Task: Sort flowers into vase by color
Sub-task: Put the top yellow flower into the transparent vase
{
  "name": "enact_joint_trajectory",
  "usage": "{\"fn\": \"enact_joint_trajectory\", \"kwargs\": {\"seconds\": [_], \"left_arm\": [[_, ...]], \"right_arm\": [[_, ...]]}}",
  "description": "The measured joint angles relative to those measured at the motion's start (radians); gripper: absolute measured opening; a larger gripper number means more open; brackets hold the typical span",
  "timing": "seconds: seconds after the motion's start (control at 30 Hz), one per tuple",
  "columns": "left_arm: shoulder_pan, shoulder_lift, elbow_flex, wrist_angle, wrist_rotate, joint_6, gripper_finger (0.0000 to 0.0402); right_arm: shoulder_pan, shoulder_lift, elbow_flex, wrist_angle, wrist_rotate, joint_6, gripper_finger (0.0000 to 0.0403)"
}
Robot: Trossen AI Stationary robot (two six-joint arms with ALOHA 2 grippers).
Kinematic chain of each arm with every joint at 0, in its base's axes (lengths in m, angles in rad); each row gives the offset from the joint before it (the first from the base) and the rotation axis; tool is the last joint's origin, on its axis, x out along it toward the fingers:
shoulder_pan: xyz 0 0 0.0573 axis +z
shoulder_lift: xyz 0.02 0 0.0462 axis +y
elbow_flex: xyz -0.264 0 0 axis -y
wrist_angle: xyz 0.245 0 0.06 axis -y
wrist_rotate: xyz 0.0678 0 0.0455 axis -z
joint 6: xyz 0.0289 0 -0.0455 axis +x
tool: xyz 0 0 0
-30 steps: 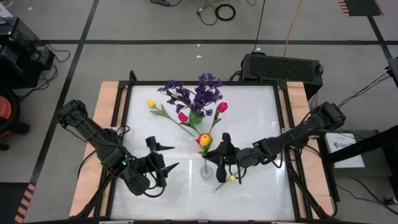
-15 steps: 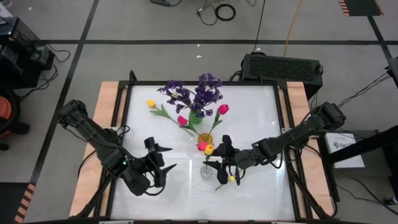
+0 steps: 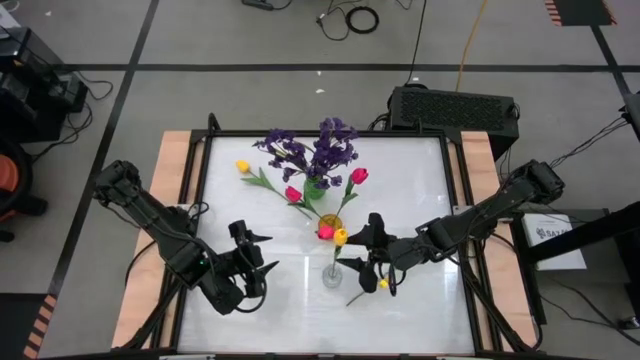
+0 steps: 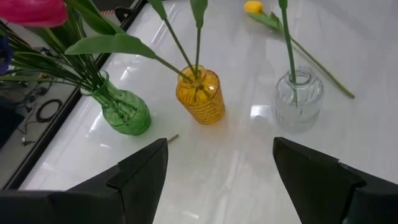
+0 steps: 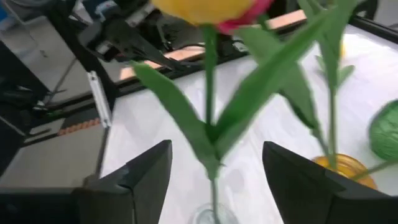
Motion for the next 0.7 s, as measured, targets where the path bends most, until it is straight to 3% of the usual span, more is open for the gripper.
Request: {"fn": "enact_joint_trajectory", "kwargs": {"seconds": [0.37,0.57,0.7], "left_arm": [[0.003,0.000,0.000,-0.001,-0.032,0.001,0.0297],[0.043,-0.002,-0.023,-0.063,-0.143,0.000,0.0297],[0.091,-0.002,-0.089,-0.067,-0.100,-0.027,0.0297]], "right_arm": [[-0.001,-0.014,0.000,-0.051,0.002,-0.003,0.0243],[0.025,-0.098,0.006,-0.160,0.002,0.003,0.0242],[0.058,-0.179,0.006,-0.230,0.004,0.003,0.0242]]}}
